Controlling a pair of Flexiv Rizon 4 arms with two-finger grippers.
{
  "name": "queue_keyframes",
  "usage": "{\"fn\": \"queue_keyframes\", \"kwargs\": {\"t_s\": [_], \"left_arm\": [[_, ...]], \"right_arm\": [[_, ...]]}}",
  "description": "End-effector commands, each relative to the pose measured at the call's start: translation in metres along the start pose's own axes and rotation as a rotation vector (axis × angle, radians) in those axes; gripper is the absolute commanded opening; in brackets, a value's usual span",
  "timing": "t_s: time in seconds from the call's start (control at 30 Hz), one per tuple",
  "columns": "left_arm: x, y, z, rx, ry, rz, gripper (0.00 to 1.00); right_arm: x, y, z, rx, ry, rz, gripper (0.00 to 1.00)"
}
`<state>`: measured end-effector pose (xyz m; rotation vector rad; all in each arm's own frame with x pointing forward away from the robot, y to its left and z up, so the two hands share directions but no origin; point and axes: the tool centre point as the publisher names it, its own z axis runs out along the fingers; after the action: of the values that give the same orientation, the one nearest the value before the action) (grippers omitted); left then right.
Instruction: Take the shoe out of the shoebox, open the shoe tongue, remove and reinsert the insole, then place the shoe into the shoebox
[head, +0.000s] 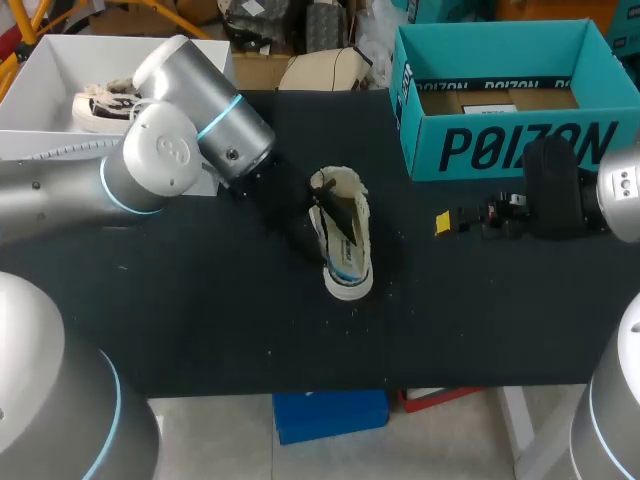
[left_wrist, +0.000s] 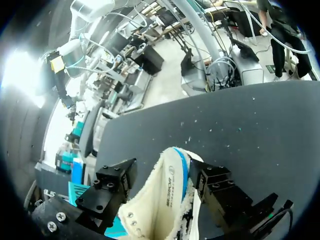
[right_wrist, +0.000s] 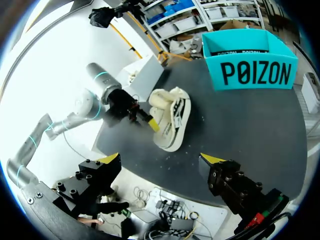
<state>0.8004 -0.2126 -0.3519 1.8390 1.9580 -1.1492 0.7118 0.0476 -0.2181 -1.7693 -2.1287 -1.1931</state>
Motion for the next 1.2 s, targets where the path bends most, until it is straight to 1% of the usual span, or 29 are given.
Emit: {"fn": "queue_keyframes", "kwargs": {"t_s": [0.03, 0.23, 0.43, 0.57, 0.63, 0.7, 0.73, 0.77, 1.03, 1.2], "left_arm": [[0.004, -0.008, 0.003, -0.011, 0.022, -0.001, 0.49], [0.006, -0.010, 0.011, 0.004, 0.037, -0.001, 0.42], [0.008, -0.007, 0.016, 0.005, 0.053, -0.007, 0.40], [0.008, -0.003, 0.020, 0.002, 0.059, -0.013, 0.35], [0.008, 0.000, 0.021, -0.006, 0.057, -0.016, 0.29], [0.007, 0.002, 0.021, -0.011, 0.054, -0.017, 0.15], [0.007, 0.003, 0.022, -0.011, 0.054, -0.017, 0.05], [0.007, 0.003, 0.022, -0.008, 0.054, -0.018, 0.00], [0.010, 0.006, 0.025, 0.002, 0.066, -0.025, 0.00], [0.016, 0.010, 0.022, -0.033, 0.070, -0.044, 0.00]], "right_arm": [[0.000, -0.001, 0.001, -0.003, 0.001, 0.000, 1.00], [0.000, -0.001, 0.001, -0.003, 0.001, 0.000, 1.00], [0.000, -0.001, 0.001, -0.003, 0.001, 0.000, 1.00], [0.000, -0.001, 0.001, -0.003, 0.001, 0.000, 1.00], [0.000, -0.001, 0.001, -0.003, 0.001, 0.000, 1.00], [0.000, -0.001, 0.001, -0.003, 0.001, 0.000, 1.00], [0.000, -0.001, 0.001, -0.003, 0.001, 0.000, 1.00], [0.000, -0.001, 0.001, -0.003, 0.001, 0.000, 1.00], [0.000, -0.001, 0.001, -0.003, 0.001, 0.000, 1.00], [0.000, -0.001, 0.001, -0.003, 0.001, 0.000, 1.00]]}}
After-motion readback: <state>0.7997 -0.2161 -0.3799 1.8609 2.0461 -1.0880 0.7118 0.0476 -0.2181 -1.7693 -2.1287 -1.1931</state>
